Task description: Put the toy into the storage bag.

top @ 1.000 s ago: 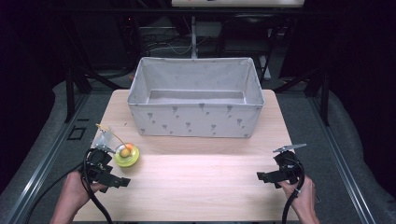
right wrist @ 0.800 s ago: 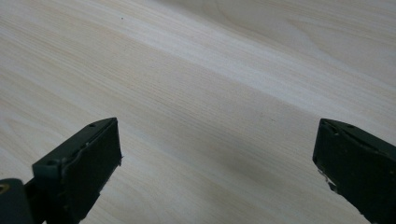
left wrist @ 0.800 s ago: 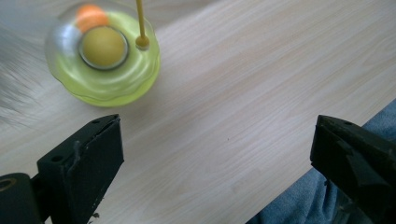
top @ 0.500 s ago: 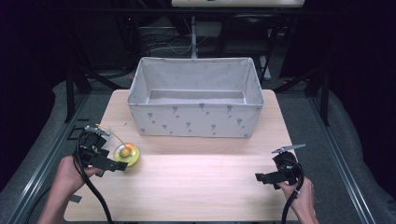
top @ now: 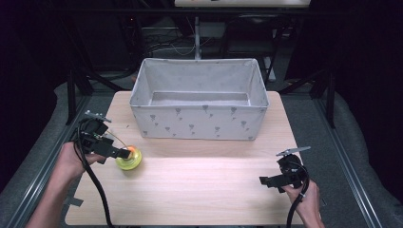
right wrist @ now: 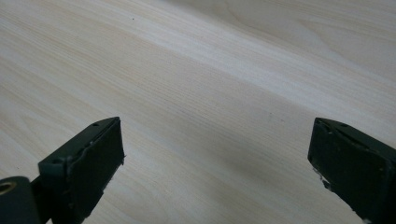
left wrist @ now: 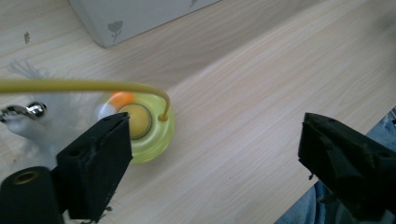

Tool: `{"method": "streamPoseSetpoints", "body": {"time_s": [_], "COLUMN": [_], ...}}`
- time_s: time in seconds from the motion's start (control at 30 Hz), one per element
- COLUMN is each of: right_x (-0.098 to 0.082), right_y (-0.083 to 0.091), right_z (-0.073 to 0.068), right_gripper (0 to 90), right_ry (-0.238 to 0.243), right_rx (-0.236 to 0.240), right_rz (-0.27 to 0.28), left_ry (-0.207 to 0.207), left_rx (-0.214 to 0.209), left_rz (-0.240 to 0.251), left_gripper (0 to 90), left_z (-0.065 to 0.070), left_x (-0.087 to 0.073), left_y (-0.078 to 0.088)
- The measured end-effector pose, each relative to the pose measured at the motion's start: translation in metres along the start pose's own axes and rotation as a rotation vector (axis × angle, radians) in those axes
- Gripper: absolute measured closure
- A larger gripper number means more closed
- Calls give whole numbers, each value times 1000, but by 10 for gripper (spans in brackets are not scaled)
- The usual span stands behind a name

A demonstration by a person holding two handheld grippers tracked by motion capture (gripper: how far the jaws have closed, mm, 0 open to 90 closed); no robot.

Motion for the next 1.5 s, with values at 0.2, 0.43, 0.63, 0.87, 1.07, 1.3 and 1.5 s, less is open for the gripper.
{"method": "streamPoseSetpoints", "body": {"time_s": [0.2,0.43,0.63,0.87,1.07,1.3,1.5], "right_x": [0,0,0,0,0,0,0], "right_y": [0,0,0,-1,-2,-3,-3], "right_z": [0,-1,-2,-2,-2,-2,-2], "right_gripper": [36,38,38,38,40,42,42], "right_ry": [2,14,21,23,16,20,18], "right_rx": [3,9,13,13,18,16,19], "right_rz": [-8,-4,-7,-16,-23,-28,-30], "left_ry": [11,54,65,49,32,9,-18], "left_rx": [22,38,51,60,90,98,95], "left_rz": [-4,13,11,14,23,28,18], "left_gripper": [234,379,507,626,728,828,867], "left_z": [-4,-11,-16,-16,-15,-13,-10], "left_x": [10,15,16,20,21,21,22], "left_y": [0,2,6,4,5,6,7]}}
Point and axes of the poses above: each handheld gripper's, and its own axes: y roughly backward along the jaws, x roughly out of its top, z roughly to its right, the point moved 1 cm from there along -y, roughly forward along the jaws, and after that the axes turned 8 degrees about -z, right-handed, at the moved point
